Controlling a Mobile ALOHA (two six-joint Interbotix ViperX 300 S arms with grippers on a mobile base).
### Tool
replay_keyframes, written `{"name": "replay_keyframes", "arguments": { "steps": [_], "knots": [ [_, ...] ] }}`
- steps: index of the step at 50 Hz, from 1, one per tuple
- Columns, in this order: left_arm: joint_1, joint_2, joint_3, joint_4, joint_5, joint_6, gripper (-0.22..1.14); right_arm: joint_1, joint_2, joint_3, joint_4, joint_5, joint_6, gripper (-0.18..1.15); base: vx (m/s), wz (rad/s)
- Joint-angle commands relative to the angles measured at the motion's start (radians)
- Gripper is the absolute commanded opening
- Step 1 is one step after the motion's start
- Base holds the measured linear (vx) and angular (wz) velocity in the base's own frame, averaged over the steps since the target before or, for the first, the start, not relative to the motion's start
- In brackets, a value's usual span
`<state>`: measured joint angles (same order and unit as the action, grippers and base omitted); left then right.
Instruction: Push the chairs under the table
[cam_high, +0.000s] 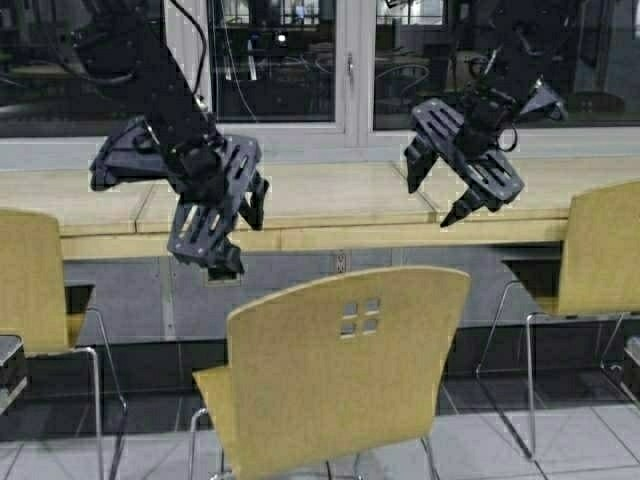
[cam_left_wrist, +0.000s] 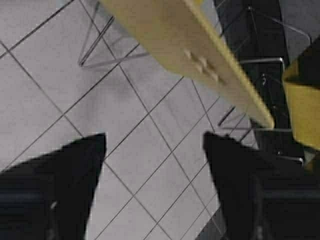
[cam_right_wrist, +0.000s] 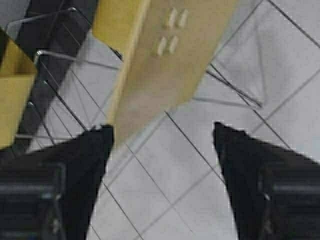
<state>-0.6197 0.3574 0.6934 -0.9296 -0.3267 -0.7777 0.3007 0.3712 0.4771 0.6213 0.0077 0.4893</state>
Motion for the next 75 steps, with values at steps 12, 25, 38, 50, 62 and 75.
{"name": "replay_keyframes", "arguments": {
  "steps": [12, 25, 38, 50, 62, 75],
  "knots": [
    [-0.009, 0.043, -0.04, -0.046, 0.094, -0.017, 0.93, 0.0, 0.003, -0.018, 0.051, 0.046, -0.002, 0.94, 0.23, -0.01],
    [-0.017, 0.067, -0.043, -0.117, 0.12, -0.02, 0.93, 0.0, 0.049, 0.002, 0.104, 0.08, -0.002, 0.94, 0.18, -0.01],
    [-0.051, 0.095, -0.061, -0.176, 0.164, -0.017, 0.93, 0.0, 0.078, 0.041, 0.143, 0.084, 0.0, 0.94, 0.11, 0.06],
    [-0.051, 0.132, -0.089, -0.181, 0.164, -0.02, 0.93, -0.008, 0.094, 0.017, 0.144, 0.084, -0.002, 0.94, 0.05, 0.03],
    [-0.041, 0.216, -0.16, -0.233, 0.164, -0.018, 0.93, -0.034, 0.149, -0.041, 0.143, 0.098, -0.002, 0.94, 0.01, 0.0],
    [-0.021, 0.305, -0.275, -0.242, 0.164, -0.018, 0.93, -0.048, 0.272, -0.153, 0.143, 0.123, -0.005, 0.94, 0.0, 0.0]
  ]
}}
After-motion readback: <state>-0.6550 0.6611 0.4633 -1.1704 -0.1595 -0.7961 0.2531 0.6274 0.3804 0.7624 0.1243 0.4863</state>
